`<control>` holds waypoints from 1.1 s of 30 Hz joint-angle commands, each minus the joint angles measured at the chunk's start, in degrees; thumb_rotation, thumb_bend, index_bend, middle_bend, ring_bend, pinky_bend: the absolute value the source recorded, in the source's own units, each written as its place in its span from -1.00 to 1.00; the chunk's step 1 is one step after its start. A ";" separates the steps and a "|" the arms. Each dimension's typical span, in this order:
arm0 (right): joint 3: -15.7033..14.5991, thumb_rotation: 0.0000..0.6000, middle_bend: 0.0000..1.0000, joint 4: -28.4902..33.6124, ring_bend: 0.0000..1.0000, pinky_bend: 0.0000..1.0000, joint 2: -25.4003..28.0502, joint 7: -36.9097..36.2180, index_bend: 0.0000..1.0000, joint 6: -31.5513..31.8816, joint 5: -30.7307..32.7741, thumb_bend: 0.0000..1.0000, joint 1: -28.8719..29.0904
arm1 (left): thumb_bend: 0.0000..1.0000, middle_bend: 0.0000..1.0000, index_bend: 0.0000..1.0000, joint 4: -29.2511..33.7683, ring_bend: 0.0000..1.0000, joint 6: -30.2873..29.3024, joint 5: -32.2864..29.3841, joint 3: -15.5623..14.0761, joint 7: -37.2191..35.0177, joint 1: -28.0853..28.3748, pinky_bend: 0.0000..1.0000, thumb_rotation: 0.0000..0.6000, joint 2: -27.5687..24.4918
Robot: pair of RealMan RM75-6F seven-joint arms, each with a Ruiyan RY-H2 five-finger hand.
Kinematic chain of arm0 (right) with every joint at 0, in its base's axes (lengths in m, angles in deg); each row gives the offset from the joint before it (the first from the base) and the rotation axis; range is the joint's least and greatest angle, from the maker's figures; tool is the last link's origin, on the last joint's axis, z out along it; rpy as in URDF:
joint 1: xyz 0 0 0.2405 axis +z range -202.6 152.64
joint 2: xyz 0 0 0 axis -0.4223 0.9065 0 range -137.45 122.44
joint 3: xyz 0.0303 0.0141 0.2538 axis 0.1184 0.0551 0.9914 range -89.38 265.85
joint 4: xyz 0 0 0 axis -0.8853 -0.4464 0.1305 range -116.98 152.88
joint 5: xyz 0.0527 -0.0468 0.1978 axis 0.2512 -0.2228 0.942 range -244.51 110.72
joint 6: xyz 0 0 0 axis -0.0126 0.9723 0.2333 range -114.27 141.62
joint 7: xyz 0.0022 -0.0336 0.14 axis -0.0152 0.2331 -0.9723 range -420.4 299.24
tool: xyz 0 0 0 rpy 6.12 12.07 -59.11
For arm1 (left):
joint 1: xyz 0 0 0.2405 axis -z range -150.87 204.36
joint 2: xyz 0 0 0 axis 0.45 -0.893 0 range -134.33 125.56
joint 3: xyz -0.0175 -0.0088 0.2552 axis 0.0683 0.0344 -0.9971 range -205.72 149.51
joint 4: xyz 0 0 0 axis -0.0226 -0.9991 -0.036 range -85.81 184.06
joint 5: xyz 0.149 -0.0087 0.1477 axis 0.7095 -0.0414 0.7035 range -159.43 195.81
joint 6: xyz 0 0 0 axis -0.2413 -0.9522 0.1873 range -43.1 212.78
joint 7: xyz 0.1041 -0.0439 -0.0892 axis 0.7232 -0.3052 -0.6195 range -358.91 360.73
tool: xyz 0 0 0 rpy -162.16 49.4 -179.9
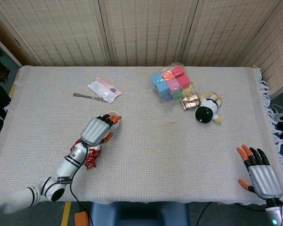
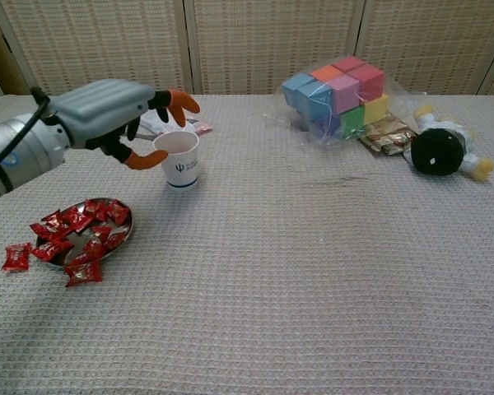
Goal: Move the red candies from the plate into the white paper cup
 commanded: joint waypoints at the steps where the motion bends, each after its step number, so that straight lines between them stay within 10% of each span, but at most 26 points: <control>1: -0.57 1.00 -1.00 0.03 -1.00 -1.00 0.10 -0.15 -1.00 0.26 -1.19 -0.77 -0.12 | -0.17 -0.53 -0.69 7.06 -0.50 -8.27 4.45 -7.58 -0.75 -9.03 0.15 1.00 -6.36; 15: -2.52 1.00 -1.00 0.31 -1.00 -1.00 -0.39 0.89 -1.00 0.73 -5.63 -0.77 -0.43 | -0.18 -0.46 -0.69 -3.10 -0.40 -17.99 3.68 -15.95 -8.17 -27.42 0.41 1.00 -4.19; 33: -2.88 1.00 -1.00 0.04 -1.00 -1.00 -0.07 0.26 -1.00 2.31 -7.04 -0.77 -1.34 | -0.19 -0.36 -0.63 -16.21 -0.38 -14.07 3.61 -10.24 -8.91 -28.04 0.68 1.00 4.78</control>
